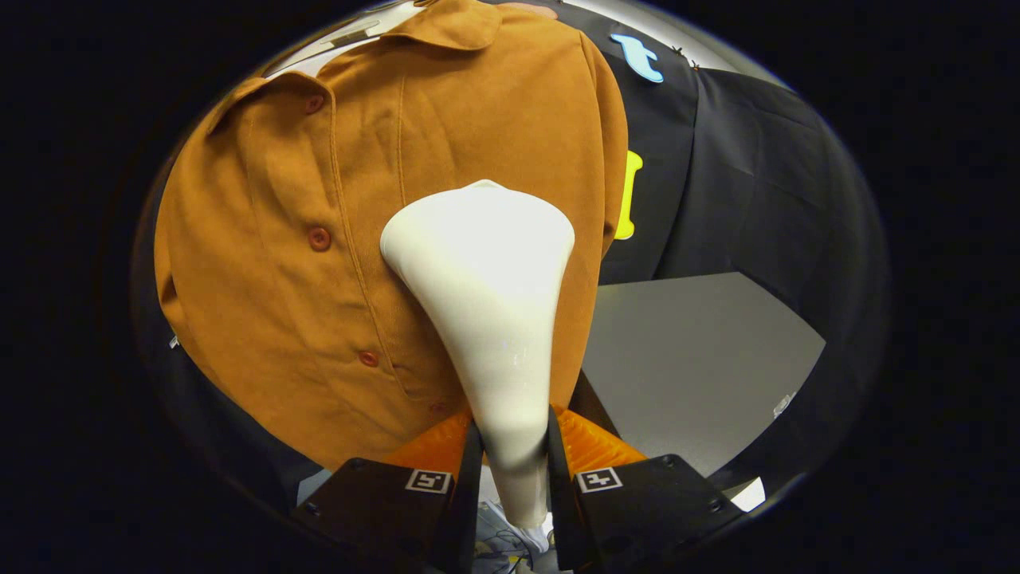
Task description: Iron the clothes twice with a garment steamer, once on the left side and once on the right side.
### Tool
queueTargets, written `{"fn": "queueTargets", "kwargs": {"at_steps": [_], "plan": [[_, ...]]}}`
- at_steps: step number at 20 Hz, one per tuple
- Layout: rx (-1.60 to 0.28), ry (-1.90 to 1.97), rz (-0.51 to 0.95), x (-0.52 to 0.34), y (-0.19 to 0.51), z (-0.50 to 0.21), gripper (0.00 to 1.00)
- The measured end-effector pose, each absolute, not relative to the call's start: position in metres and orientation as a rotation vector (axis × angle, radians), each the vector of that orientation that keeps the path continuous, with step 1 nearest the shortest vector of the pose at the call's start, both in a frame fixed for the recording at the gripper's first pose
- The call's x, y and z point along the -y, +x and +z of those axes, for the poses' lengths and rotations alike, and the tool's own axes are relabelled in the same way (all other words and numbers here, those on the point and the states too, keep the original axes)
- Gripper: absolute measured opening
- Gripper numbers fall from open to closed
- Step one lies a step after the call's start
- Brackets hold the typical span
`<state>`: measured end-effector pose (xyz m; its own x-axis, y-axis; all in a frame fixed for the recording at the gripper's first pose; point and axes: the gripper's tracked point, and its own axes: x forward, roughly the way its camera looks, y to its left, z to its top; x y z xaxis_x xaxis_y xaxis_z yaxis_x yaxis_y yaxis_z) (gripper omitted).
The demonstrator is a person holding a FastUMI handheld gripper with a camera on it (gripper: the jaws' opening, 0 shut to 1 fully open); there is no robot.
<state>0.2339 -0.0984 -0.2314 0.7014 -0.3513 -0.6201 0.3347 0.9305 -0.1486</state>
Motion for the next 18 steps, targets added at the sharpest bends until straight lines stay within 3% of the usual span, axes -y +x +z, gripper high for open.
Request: {"fn": "queueTargets", "kwargs": {"at_steps": [13, 18], "plan": [[-0.919, 0.015, -0.375, 0.104, 0.2, -0.309, 0.43], [-0.821, 0.039, -0.396, 0.107, 0.192, -0.27, 0.43]]}}
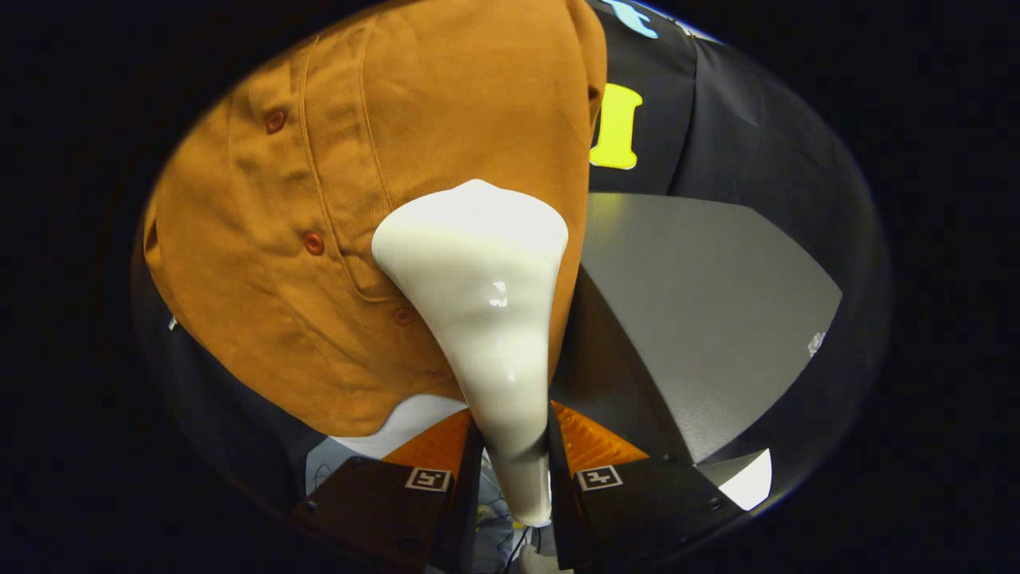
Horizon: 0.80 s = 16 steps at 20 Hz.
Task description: Iron the clothes twice with a garment steamer, once on the left side and once on the right side.
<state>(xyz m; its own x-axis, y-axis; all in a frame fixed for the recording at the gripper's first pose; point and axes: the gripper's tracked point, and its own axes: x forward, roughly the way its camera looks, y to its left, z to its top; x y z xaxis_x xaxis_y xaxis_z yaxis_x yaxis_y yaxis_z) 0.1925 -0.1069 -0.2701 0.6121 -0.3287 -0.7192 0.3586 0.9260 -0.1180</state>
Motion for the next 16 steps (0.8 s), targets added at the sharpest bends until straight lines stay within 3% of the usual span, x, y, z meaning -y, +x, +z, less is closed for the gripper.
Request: {"fn": "queueTargets", "kwargs": {"at_steps": [8, 16], "plan": [[-0.457, 0.001, -0.36, 0.072, 0.203, -0.137, 0.42], [-0.364, -0.037, -0.209, -0.008, 0.215, -0.092, 0.42]]}}
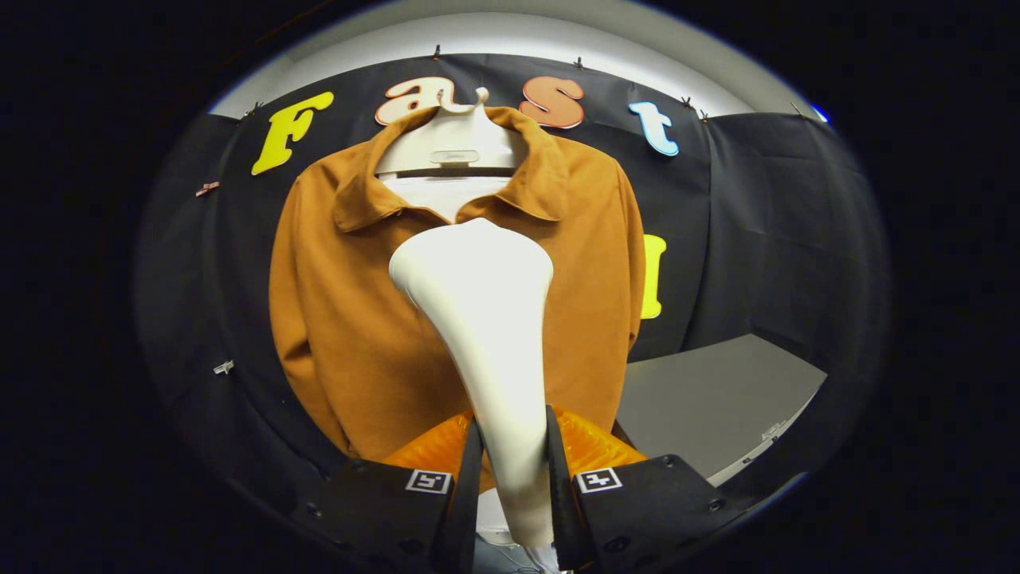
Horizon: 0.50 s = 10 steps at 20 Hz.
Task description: Iron the clothes twice with a garment steamer, once on the left side and once on the right side.
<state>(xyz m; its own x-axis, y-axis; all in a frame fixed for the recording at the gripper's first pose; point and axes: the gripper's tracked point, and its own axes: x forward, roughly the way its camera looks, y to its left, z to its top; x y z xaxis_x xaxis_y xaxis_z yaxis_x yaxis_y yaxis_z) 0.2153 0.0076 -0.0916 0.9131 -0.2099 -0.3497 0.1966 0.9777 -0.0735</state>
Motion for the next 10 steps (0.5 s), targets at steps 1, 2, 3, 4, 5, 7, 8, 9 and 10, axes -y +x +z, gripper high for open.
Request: {"fn": "queueTargets", "kwargs": {"at_steps": [1, 2, 3, 4, 5, 7, 8, 9, 10], "plan": [[-0.366, -0.039, -0.191, -0.016, 0.217, -0.092, 0.42], [-0.37, -0.04, -0.175, -0.024, 0.22, -0.094, 0.42], [-0.376, -0.041, -0.162, -0.032, 0.221, -0.095, 0.42], [-0.383, -0.043, -0.151, -0.039, 0.223, -0.097, 0.42], [-0.388, -0.046, -0.139, -0.045, 0.225, -0.1, 0.42], [-0.397, -0.05, -0.122, -0.056, 0.229, -0.105, 0.42], [-0.401, -0.053, -0.118, -0.059, 0.23, -0.108, 0.42], [-0.408, -0.055, -0.112, -0.063, 0.233, -0.111, 0.42], [-0.419, -0.056, -0.109, -0.065, 0.235, -0.116, 0.42]]}}
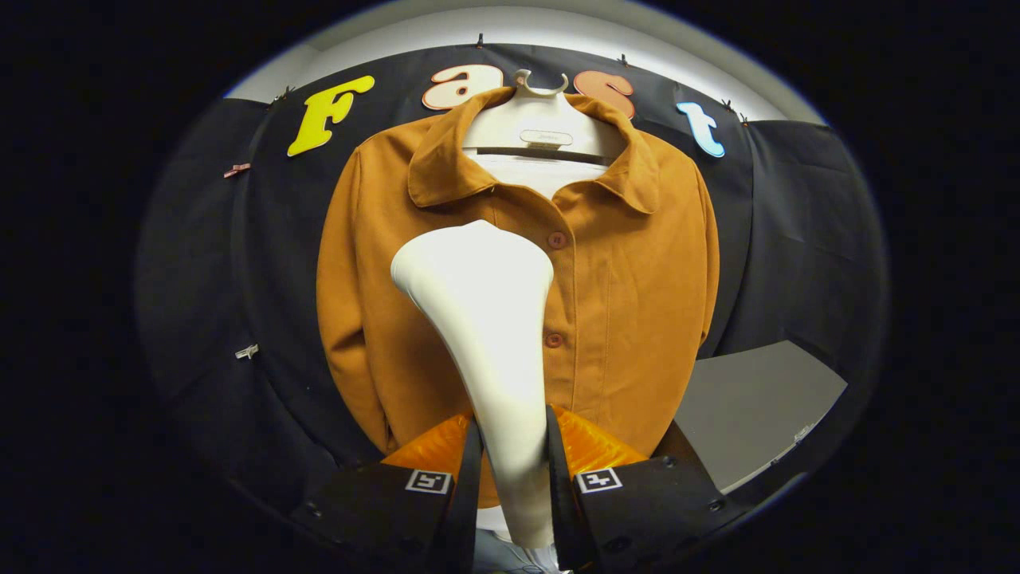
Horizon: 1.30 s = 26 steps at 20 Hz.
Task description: Iron the clothes twice with a garment steamer, once on the left side and once on the right side.
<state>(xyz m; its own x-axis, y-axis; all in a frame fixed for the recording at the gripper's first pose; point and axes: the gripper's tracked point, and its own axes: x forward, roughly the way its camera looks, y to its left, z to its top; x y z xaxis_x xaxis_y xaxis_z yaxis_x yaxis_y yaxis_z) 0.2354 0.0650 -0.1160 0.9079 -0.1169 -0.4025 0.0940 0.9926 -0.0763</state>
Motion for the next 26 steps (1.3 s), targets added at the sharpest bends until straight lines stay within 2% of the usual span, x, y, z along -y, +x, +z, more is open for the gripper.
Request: {"fn": "queueTargets", "kwargs": {"at_steps": [9, 26], "plan": [[-0.611, -0.051, -0.109, -0.075, 0.257, -0.189, 0.42], [-0.865, -0.059, -0.105, -0.066, 0.224, -0.285, 0.42]]}}
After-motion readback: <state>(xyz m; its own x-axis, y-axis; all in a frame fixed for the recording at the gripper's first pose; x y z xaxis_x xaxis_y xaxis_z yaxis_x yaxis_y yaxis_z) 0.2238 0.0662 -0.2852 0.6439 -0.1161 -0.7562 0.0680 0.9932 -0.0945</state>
